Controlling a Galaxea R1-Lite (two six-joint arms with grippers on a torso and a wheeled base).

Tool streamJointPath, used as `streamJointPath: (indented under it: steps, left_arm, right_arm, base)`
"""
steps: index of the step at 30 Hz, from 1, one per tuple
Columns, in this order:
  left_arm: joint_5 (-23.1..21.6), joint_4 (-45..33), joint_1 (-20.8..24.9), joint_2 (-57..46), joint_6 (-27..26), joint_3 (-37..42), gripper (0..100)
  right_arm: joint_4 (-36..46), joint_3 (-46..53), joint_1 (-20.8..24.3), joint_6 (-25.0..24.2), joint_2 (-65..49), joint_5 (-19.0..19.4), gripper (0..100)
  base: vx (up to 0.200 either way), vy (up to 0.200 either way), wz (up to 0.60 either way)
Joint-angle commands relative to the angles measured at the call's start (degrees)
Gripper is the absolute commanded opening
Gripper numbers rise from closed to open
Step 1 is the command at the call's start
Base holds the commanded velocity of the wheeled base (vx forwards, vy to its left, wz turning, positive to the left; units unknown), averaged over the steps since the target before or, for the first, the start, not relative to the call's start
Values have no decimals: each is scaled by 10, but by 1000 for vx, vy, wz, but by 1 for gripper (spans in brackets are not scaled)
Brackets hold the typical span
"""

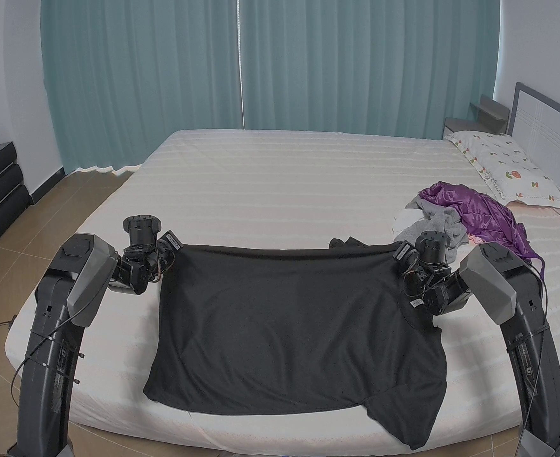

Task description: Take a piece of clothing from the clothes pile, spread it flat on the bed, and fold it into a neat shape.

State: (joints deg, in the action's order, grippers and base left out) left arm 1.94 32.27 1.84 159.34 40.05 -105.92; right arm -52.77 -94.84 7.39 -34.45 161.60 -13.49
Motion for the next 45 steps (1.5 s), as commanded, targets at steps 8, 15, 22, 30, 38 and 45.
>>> streamJointPath:
  steps: [8,15,22,30,38,45]
  left_arm:
    - [1,0,1,14,0,-1,100]
    - [4,-1,-5,-29,0,60,100]
    - [-44,33,-30,-199,4,286,100]
    - [-140,99,-40,-400,6,588,100]
    - [-140,143,1,-493,51,760,100]
    - [-145,162,10,-536,54,849,100]
  right_arm:
    - [0,5,4,0,12,0,100]
    - [-7,105,-2,-4,-81,14,100]
    - [-69,353,-13,-14,-237,77,100]
    - [-153,640,4,-55,-386,141,100]
    - [-311,831,10,-55,-378,146,100]
    - [-370,912,39,-110,-364,152,100]
  base:
    - [0,0,0]
    - [0,0,0]
    - [0,0,0]
    - [0,0,0]
    - [0,0,0]
    - [0,0,0]
